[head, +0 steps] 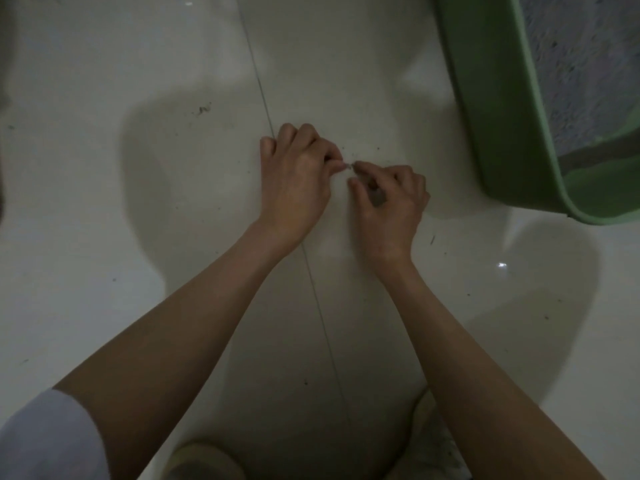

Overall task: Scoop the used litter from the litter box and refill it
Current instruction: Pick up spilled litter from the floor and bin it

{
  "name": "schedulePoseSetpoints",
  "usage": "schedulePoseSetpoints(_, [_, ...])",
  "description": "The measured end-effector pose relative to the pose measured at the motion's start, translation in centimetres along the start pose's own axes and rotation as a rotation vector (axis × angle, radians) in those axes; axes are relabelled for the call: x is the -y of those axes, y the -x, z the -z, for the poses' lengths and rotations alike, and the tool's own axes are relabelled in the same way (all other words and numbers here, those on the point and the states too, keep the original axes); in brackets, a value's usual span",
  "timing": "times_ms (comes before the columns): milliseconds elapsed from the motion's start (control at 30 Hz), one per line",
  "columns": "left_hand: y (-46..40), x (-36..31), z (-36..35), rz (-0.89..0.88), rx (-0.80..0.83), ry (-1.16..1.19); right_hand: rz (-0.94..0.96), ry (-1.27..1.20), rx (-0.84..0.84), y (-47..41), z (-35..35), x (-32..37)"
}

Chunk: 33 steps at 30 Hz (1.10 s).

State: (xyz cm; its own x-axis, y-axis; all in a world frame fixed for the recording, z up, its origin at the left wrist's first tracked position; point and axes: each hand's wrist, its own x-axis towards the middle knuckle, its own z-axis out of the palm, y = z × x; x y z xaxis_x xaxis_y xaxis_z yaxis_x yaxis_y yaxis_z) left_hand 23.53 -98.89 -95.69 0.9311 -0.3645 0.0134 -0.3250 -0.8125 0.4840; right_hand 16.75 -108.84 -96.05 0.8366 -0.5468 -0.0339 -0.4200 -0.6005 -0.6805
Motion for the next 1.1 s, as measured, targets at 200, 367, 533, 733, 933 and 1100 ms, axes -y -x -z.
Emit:
schedulePoseSetpoints(200, [1.0, 0.0, 0.1, 0.003, -0.048, 0.009, 0.022, 0.011, 0.01, 0.3, 0.0, -0.7])
schedulePoseSetpoints(367, [1.9, 0.8, 0.3, 0.089, -0.084, 0.024, 0.104, 0.036, -0.047, 0.9, -0.3, -1.5])
schedulePoseSetpoints(533, [1.5, 0.1, -0.2, 0.12, -0.106, 0.052, 0.12, 0.025, -0.07, 0.5, -0.5, -1.4])
schedulePoseSetpoints(733, [1.1, -0.1, -0.5, 0.087, -0.126, 0.065, 0.091, 0.021, -0.043, 0.1, -0.7, -0.8])
schedulePoseSetpoints(933, [1.0, 1.1, -0.3, 0.08, -0.111, 0.123, 0.056, -0.014, -0.043, 0.1, -0.6, -0.9])
schedulePoseSetpoints(1100, [0.8, 0.9, -0.2, 0.075, -0.111, 0.13, 0.051, -0.002, -0.04, -0.6, -1.0, -0.3])
